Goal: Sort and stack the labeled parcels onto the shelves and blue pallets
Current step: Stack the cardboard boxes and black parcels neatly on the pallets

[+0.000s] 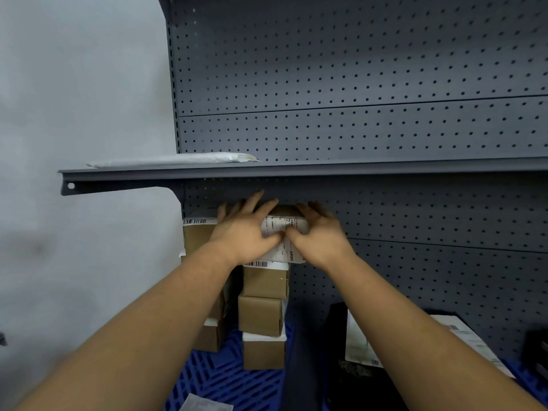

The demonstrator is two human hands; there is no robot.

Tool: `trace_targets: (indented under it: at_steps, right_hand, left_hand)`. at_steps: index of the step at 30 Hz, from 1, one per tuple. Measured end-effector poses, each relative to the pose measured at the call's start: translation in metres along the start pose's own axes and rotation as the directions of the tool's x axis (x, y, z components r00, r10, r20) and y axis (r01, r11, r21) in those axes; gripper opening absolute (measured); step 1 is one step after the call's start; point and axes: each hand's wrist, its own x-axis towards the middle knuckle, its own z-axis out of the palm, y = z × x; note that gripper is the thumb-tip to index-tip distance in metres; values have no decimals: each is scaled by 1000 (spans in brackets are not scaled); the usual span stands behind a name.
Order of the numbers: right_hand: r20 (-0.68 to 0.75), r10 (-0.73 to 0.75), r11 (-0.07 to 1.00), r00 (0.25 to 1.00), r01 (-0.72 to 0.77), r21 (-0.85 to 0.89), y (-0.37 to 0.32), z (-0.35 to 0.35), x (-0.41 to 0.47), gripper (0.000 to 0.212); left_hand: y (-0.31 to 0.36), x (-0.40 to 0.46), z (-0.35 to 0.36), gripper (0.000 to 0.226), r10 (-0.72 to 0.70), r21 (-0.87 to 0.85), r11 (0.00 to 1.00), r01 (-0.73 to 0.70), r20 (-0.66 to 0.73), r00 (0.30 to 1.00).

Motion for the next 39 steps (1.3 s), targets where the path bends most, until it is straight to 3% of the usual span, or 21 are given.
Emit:
trace_targets:
  at_steps: [10,17,31,39]
  right_hand:
    - [-170,-183,983,968,180,-28,0,3,-32,70]
    - [-204,-290,956,935,272,-113,4,16,-63,62]
    - [-202,-203,972,958,173,-157,16,49,-99,56]
    - [-180,-245,928,953,176,-328,6,53,-93,58]
  left_hand:
    - [5,-23,-2,70,74,16,997,-72,-130,989]
    - [5,-60,6,64,72,50,997,-63,-218,973]
    - [8,-92,38,66,129,49,991,-124,-118,985]
    - [-1,-86,40,69,133,83,989,-126,-93,987]
